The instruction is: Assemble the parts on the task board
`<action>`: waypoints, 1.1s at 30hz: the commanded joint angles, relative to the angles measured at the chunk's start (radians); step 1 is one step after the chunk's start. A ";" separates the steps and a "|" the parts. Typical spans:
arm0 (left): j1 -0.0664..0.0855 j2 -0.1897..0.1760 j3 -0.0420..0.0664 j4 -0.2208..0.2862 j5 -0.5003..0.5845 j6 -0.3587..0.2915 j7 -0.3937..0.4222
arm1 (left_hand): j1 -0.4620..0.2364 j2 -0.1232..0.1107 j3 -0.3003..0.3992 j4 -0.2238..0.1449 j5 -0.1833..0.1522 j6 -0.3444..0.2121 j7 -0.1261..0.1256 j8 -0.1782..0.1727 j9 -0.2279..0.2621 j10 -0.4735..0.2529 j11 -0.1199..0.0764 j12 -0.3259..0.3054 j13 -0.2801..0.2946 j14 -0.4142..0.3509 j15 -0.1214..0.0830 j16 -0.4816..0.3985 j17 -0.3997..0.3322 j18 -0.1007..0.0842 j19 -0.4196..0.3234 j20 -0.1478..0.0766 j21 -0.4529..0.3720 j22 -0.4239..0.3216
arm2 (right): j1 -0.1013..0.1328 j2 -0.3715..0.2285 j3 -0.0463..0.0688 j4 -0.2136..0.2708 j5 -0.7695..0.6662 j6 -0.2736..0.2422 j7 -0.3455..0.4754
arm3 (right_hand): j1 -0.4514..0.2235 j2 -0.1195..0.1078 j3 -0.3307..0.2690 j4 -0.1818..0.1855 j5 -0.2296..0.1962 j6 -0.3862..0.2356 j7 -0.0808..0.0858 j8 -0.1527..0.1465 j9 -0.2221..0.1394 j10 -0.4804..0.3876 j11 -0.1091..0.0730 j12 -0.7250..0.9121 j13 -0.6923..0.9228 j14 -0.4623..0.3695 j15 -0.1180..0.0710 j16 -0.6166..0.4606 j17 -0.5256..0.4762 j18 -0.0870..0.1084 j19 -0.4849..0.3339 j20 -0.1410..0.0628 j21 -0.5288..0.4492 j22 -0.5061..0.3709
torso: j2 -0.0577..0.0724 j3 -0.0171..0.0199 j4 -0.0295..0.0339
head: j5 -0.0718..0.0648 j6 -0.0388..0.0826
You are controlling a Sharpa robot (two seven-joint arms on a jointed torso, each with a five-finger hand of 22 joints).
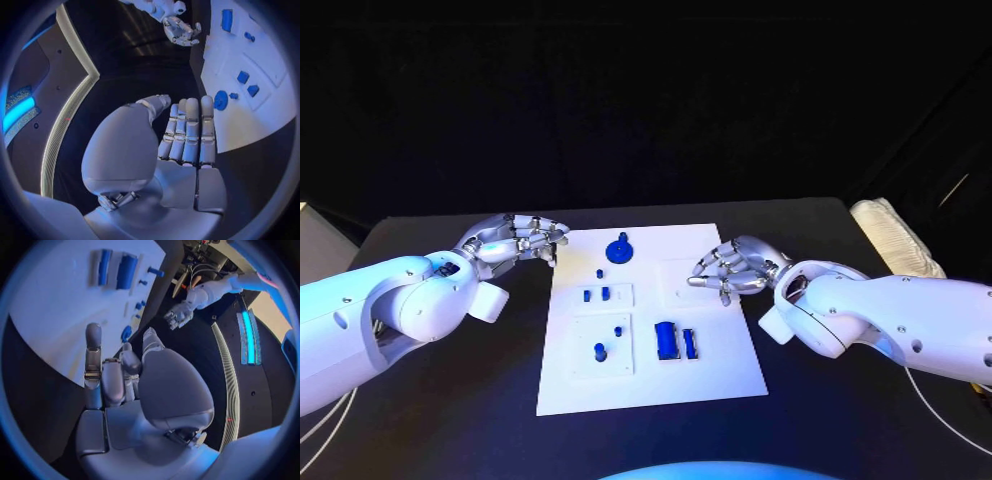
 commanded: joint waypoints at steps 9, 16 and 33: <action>-0.017 0.121 0.002 -0.189 0.160 -0.182 0.220 | 0.072 0.027 -0.156 0.099 -0.042 -0.070 -0.022 -0.078 -0.072 -0.037 0.038 -0.270 -0.185 -0.121 0.083 -0.613 -0.195 0.005 -0.052 0.096 -0.506 -0.351 | 0.028 0.163 0.021 -0.310 0.359 -0.002 0.314 | 0.140 0.040 0.045 0.012 0.005 0.009 0.008 -0.019 -0.056 -0.083 0.026 -0.571 -0.662 -0.264 0.040 -0.609 -0.420 0.011 -0.157 0.055 -0.198 -0.300 | -0.043 -0.0075 0.0071 | 0.014 0.088; -0.019 0.165 0.002 -0.254 0.129 -0.159 0.175 | -0.351 0.217 -0.483 -0.186 -0.282 -0.848 -0.185 -0.333 -0.407 -0.940 -0.125 -0.495 -0.253 -0.877 -0.070 -1.075 -0.463 -0.178 -0.793 -0.175 -0.865 -0.731 | 0.029 0.215 0.027 -0.380 0.325 -0.011 0.269 | -0.325 0.082 0.058 -0.280 -0.095 -0.911 -0.133 -0.360 -0.379 -0.428 -0.054 -0.889 -1.239 -0.658 0.015 -1.233 -1.107 -0.172 -1.231 -0.091 -0.261 -1.088 | -0.042 -0.0068 0.0067 | 0.018 0.094; -0.096 0.130 0.036 -0.014 0.140 -0.488 0.248 | -1.391 0.217 -0.483 -0.186 -0.282 -0.848 -0.185 -0.333 -0.407 -0.940 -0.125 -0.495 -0.253 -0.877 -0.070 -1.075 -0.463 -0.178 -0.793 -0.175 -0.865 -0.731 | -0.110 0.229 0.162 -0.175 0.611 -0.202 0.471 | -1.401 0.082 0.058 -0.280 -0.095 -0.911 -0.133 -0.360 -0.379 -1.208 -0.054 -0.889 -1.239 -1.386 0.015 -1.233 -1.107 -0.172 -1.231 -0.091 -0.261 -1.088 | -0.115 0.0209 -0.0574 | 0.117 0.151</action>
